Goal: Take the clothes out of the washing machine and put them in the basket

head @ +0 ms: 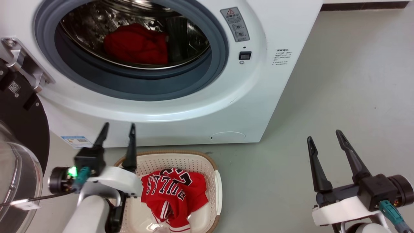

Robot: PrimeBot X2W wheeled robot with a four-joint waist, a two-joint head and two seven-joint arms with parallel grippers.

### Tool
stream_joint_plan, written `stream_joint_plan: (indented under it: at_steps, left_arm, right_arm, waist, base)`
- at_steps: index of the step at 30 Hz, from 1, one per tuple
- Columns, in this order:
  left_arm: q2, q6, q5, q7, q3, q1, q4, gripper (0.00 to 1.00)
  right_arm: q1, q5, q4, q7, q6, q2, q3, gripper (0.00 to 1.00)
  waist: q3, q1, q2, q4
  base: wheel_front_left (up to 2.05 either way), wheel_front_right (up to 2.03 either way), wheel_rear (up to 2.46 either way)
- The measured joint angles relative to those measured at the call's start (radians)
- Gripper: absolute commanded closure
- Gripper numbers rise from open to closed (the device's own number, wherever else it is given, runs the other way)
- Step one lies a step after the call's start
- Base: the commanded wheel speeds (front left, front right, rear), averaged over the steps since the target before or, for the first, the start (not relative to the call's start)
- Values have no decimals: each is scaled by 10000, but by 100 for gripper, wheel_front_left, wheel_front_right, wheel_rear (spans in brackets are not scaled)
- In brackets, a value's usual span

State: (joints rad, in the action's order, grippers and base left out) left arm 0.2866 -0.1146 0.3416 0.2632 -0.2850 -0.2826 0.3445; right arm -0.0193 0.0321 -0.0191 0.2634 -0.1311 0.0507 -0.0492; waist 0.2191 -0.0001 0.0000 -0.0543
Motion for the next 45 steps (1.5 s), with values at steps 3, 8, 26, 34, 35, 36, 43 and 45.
stream_joint_plan:
  at_steps: [3,8,26,34,35,36,43,45]
  left_arm:
    - [-130,19,-86,0,610,119,-506,0]
    - [-203,224,-397,0,1053,-428,-468,0]
    - [698,1053,-1565,-1839,288,-7214,3300,0]
    - [1285,1421,-1735,-3133,201,-9960,5206,0]
    - [1407,1515,-1753,-3388,173,-10249,5467,0]
    - [1540,1592,-1804,-3549,128,-10540,5657,0]
    - [1918,1946,-1988,-5141,-163,-12652,6888,0]
    - [2044,2031,-1954,-5751,-169,-13096,7254,0]
  right_arm:
    - [71,0,8,-2,0,2,-19,0]
    - [53,-2,-46,-2,0,0,-107,0]
    - [-1646,-596,-422,-2,0,6,-301,0]
    - [-2282,-1058,-617,-2,0,10,-336,0]
    - [-2374,-1120,-650,0,0,8,-360,0]
    - [-2454,-1174,-679,-2,0,10,-364,0]
    - [-2738,-1561,-849,-2,0,8,-272,0]
    - [-2833,-1643,-895,-2,0,8,-263,0]
  waist:
    - [-112,0,0,-55]
    - [2,0,0,-149]
    - [2574,3,0,-1134]
    - [4020,4,0,-1819]
    - [4192,4,0,-1897]
    - [4364,4,0,-1979]
    - [5432,4,0,-2445]
    - [5680,4,0,-2554]
  base:
    - [0,0,0]
    - [0,0,0]
    - [0,0,0]
    - [0,0,0]
    - [0,0,0]
    - [0,0,0]
    - [0,0,0]
    - [0,0,0]
